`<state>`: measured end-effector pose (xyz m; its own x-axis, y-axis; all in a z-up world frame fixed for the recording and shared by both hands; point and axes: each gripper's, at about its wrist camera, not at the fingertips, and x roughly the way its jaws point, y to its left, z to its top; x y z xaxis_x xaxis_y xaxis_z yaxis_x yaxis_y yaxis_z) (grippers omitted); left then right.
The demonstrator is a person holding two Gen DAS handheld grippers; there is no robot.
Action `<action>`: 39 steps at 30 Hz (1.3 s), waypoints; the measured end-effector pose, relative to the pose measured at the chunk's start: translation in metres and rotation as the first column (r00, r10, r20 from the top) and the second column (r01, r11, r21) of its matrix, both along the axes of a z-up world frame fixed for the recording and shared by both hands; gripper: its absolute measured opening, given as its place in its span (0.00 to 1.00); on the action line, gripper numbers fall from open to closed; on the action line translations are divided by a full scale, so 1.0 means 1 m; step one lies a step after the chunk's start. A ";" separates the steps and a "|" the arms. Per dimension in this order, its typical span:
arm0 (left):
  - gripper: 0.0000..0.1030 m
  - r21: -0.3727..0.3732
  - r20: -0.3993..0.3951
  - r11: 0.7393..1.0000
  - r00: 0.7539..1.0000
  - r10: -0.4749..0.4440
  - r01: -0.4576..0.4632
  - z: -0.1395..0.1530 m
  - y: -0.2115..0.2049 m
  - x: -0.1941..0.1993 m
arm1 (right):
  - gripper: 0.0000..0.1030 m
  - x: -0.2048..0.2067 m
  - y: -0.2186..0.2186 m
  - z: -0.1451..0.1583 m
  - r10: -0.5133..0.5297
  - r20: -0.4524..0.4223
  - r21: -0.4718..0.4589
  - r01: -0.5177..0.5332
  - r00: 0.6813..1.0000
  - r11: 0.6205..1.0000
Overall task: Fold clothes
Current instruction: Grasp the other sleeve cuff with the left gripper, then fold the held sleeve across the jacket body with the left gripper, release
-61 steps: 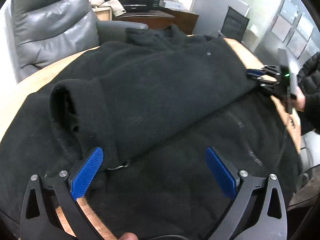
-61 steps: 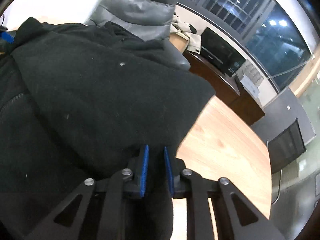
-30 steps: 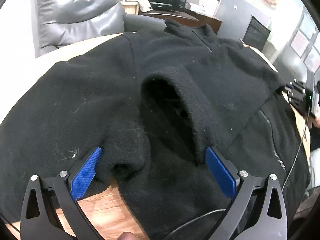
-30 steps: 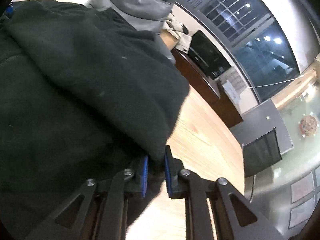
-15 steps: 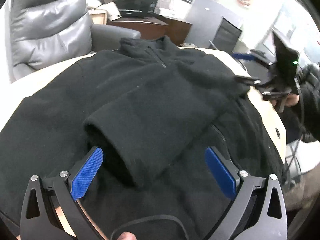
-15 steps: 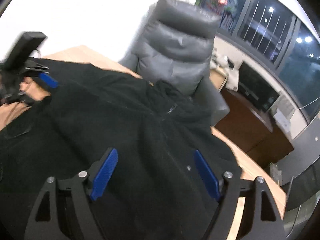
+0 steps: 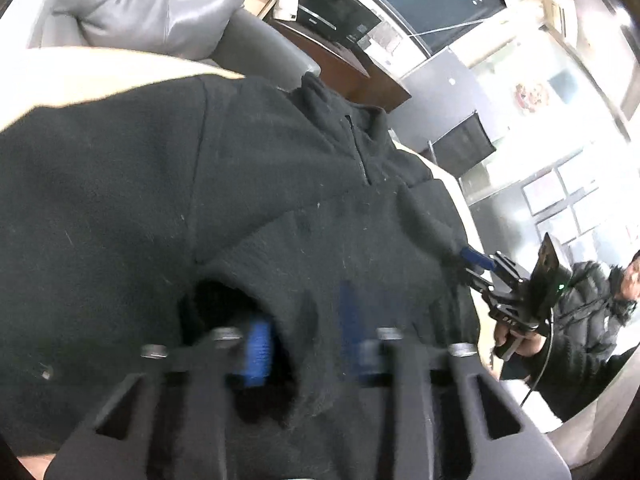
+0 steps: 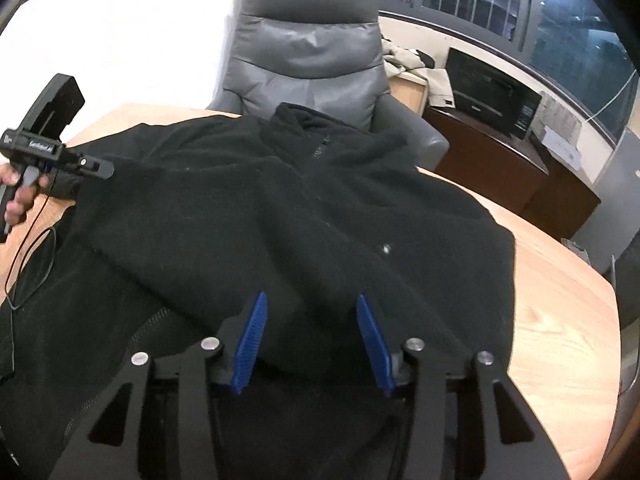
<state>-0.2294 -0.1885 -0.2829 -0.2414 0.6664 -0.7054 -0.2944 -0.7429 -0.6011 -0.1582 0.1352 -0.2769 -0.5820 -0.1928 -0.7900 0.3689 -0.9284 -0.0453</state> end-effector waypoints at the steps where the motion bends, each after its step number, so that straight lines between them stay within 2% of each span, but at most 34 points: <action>1: 0.07 -0.009 -0.003 1.000 1.000 -0.003 0.003 0.001 0.000 -0.002 | 0.49 0.002 0.002 0.000 -0.005 0.000 -0.005 0.005 1.000 1.000; 5: 0.05 0.015 -0.003 1.000 1.000 0.012 -0.012 0.005 -0.013 -0.009 | 0.49 0.007 0.007 -0.001 -0.025 0.001 -0.021 0.025 1.000 0.999; 10: 0.05 0.006 -0.073 1.000 0.997 0.020 -0.019 0.034 -0.028 -0.012 | 0.48 0.011 0.017 0.012 -0.059 -0.050 -0.031 0.057 0.997 0.998; 12: 0.07 -0.018 -0.036 1.000 0.999 0.009 -0.009 0.022 -0.028 -0.017 | 0.49 0.006 0.026 0.009 -0.093 -0.048 -0.017 0.093 0.994 0.996; 15: 0.11 -0.119 0.081 0.992 0.996 -0.034 0.043 -0.018 -0.021 -0.015 | 0.49 -0.001 0.040 0.006 -0.143 -0.048 0.001 0.143 0.989 0.990; 16: 0.13 -0.110 0.081 0.993 0.996 -0.038 0.047 -0.024 -0.021 -0.010 | 0.49 -0.005 0.043 0.009 -0.150 -0.057 -0.004 0.150 0.987 0.989; 18: 0.24 -0.088 0.052 0.996 0.998 -0.028 0.032 -0.024 -0.025 0.000 | 0.50 -0.021 0.048 0.004 -0.157 -0.029 0.005 0.157 0.987 0.988; 20: 0.54 -0.062 0.022 0.998 1.000 -0.002 0.004 -0.017 -0.031 0.006 | 0.51 -0.040 0.051 -0.007 -0.160 0.023 0.028 0.160 0.987 0.987; 22: 0.71 -0.046 -0.006 0.999 1.000 0.022 -0.022 -0.012 -0.037 0.012 | 0.50 -0.037 0.055 -0.012 -0.176 0.026 0.071 0.174 0.984 0.982; 25: 0.67 -0.069 -0.015 0.997 0.999 0.033 -0.034 -0.010 -0.047 0.019 | 0.57 -0.033 0.060 -0.020 -0.199 0.029 0.136 0.194 0.979 0.972; 27: 0.74 -0.087 -0.018 0.991 0.995 0.096 -0.097 0.003 -0.060 0.025 | 0.58 -0.030 0.063 -0.025 -0.215 0.030 0.179 0.207 0.976 0.962; 28: 0.83 -0.101 -0.021 0.985 0.990 0.141 -0.142 0.012 -0.069 0.029 | 0.58 -0.029 0.064 -0.025 -0.220 0.027 0.193 0.210 0.975 0.958; 30: 0.88 -0.104 -0.038 0.965 0.970 0.239 -0.242 0.030 -0.090 0.045 | 0.58 -0.018 0.055 0.001 -0.198 -0.029 0.137 0.200 0.980 0.970; 31: 0.88 -0.113 -0.066 0.949 0.955 0.289 -0.295 0.042 -0.104 0.058 | 0.60 -0.012 0.051 0.015 -0.189 -0.062 0.102 0.194 0.980 0.976; 33: 0.93 -0.171 -0.131 0.891 0.906 0.402 -0.420 0.063 -0.136 0.082 | 0.68 0.000 0.040 0.034 -0.177 -0.101 0.062 0.184 0.979 0.981; 34: 0.98 -0.203 -0.153 0.851 0.874 0.461 -0.485 0.069 -0.153 0.093 | 0.70 0.005 0.035 0.043 -0.171 -0.121 0.042 0.178 0.978 0.983; 35: 1.00 -0.231 -0.174 0.802 0.835 0.522 -0.550 0.074 -0.170 0.104 | 0.70 0.011 0.030 0.051 -0.165 -0.136 0.026 0.170 0.977 0.985; 37: 1.00 -0.251 -0.157 0.683 0.726 0.670 -0.685 0.073 -0.215 0.125 | 0.70 0.019 0.018 0.056 -0.142 -0.128 0.020 0.146 0.981 0.989; 39: 1.00 -0.252 -0.107 0.548 0.586 0.803 -0.798 0.064 -0.264 0.146 | 0.70 0.024 0.008 0.057 -0.129 -0.111 0.011 0.131 0.985 0.991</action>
